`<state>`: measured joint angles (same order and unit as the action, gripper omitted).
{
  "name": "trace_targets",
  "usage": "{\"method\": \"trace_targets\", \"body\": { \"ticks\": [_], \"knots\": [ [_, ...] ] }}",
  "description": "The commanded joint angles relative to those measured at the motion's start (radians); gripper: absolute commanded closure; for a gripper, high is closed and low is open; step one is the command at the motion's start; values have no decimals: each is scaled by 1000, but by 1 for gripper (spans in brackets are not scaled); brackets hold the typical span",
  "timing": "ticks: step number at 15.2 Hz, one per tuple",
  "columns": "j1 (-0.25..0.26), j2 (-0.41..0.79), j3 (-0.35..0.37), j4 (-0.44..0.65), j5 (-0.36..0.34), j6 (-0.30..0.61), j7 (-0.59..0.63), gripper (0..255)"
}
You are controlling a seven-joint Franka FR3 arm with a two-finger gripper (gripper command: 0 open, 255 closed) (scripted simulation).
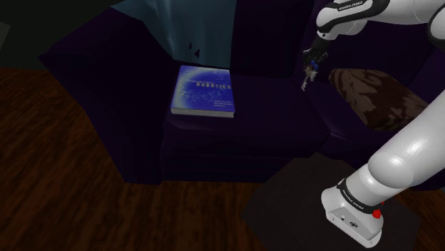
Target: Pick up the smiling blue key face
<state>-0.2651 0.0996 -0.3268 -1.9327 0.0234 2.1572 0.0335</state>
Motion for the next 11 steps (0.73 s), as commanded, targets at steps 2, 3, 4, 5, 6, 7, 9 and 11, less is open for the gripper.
{"method": "trace_targets", "body": {
  "ticks": [2,3,4,5,6,7,9,11],
  "knots": [
    [-1,-9,-1,31,-3,-39,0,255],
    [0,-12,-1,40,-5,-52,1,255],
    [0,-16,-1,50,-6,-65,2,255],
    [0,-18,-1,60,-7,-78,2,255],
    [0,-21,-2,71,-9,-91,3,255],
    [0,-24,-2,81,-10,-104,4,255],
    [1,-28,-2,103,-11,-130,5,255],
    [1,-29,-2,104,-11,-132,5,255]
  ]
}}
